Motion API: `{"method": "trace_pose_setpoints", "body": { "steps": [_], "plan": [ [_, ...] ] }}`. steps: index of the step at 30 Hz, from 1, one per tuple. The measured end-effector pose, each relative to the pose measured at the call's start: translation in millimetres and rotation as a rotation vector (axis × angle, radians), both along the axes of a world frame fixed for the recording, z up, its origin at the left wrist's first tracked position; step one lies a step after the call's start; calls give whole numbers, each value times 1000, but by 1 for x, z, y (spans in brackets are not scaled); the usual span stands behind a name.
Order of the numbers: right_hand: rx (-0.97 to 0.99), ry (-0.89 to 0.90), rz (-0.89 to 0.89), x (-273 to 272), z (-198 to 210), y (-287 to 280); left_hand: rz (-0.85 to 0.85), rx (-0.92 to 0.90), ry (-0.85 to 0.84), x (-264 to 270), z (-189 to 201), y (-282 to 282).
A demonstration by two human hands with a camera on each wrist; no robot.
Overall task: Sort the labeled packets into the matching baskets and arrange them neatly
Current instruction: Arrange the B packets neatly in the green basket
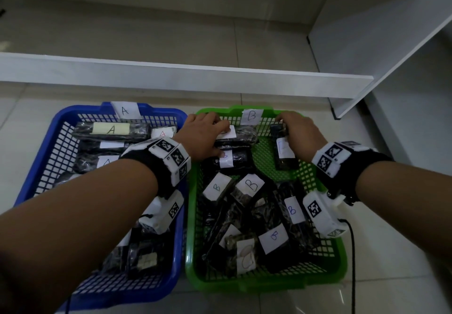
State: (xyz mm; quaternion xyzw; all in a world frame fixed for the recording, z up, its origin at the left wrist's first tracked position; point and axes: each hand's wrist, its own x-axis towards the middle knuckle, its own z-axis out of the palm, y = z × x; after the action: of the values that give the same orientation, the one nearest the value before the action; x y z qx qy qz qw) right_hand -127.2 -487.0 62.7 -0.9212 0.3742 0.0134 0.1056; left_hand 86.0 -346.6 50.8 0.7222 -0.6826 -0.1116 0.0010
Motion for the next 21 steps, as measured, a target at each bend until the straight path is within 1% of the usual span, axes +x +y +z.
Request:
{"method": "trace_pose_setpoints", "body": {
  "steps": [3,6,8,10,11,14,16,18,19,21],
  "plan": [
    [93,-137,-61,0,1,-7,-8,15,-14,0,1,-1],
    [136,-134,-37,-4,0,-5,-17,24,-34,-1,2,-3],
    [96,-5,26,-6,-5,2,-20,26,-42,-1,2,-4],
    [-36,175,132,-5,-7,10,-24,24,-48,-1,2,-4],
    [-70,243,177,-5,-6,15,-29,25,-53,0,3,-4],
    [-18,395,226,-7,-10,23,-37,31,-63,-1,3,-4],
    [10,439,216,-8,-11,22,-36,31,-64,0,3,-5],
    [88,461,203,-3,0,20,-37,32,-65,0,3,-5],
    [179,473,184,0,10,18,-40,29,-66,0,3,-5],
    [456,545,163,3,28,17,-41,22,-61,0,1,-6]
  ]
}}
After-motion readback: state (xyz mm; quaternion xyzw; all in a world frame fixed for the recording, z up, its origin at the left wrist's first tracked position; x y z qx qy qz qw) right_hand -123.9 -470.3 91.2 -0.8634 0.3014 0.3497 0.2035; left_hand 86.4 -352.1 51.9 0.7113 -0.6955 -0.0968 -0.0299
